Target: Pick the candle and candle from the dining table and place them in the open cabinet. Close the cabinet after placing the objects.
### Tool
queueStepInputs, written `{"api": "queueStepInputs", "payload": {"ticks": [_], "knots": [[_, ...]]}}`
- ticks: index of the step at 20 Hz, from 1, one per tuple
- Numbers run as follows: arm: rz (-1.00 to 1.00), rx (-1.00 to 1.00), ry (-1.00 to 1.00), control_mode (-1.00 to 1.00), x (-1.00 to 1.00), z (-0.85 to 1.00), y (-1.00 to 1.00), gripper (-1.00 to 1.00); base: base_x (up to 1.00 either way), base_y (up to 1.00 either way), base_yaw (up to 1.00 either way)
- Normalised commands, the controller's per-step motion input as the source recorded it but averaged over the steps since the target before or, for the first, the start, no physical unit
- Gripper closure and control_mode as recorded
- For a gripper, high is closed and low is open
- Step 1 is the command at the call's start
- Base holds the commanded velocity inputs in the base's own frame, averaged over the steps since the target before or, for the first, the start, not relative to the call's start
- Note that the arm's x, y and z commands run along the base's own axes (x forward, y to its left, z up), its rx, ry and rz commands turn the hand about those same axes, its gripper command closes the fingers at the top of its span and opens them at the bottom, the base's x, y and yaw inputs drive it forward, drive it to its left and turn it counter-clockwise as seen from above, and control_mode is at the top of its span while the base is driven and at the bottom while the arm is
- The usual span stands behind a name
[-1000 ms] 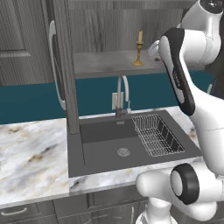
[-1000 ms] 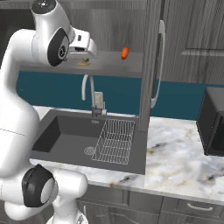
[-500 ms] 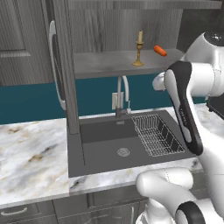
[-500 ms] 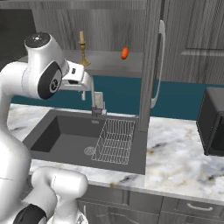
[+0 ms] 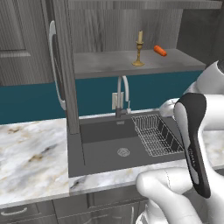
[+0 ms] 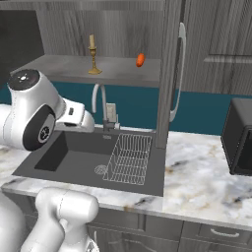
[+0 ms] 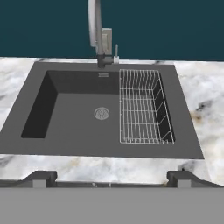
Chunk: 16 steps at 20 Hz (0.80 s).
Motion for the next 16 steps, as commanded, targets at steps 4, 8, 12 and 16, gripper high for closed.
{"api": "queueStepInputs", "payload": {"ticks": [4, 8, 12, 16], "knots": [[0.00, 0.00, 0.00, -1.00, 0.00, 0.00, 0.00, -1.00, 0.00, 0.00, 0.00], [0.00, 0.00, 0.00, -1.00, 0.00, 0.00, 0.00, -1.00, 0.00, 0.00, 0.00], [0.00, 0.00, 0.00, -1.00, -0.01, 0.00, 0.00, -1.00, 0.00, 0.00, 0.00], [0.00, 0.00, 0.00, 1.00, 0.00, 0.00, 0.00, -1.00, -0.87, -0.20, 0.00]]}}
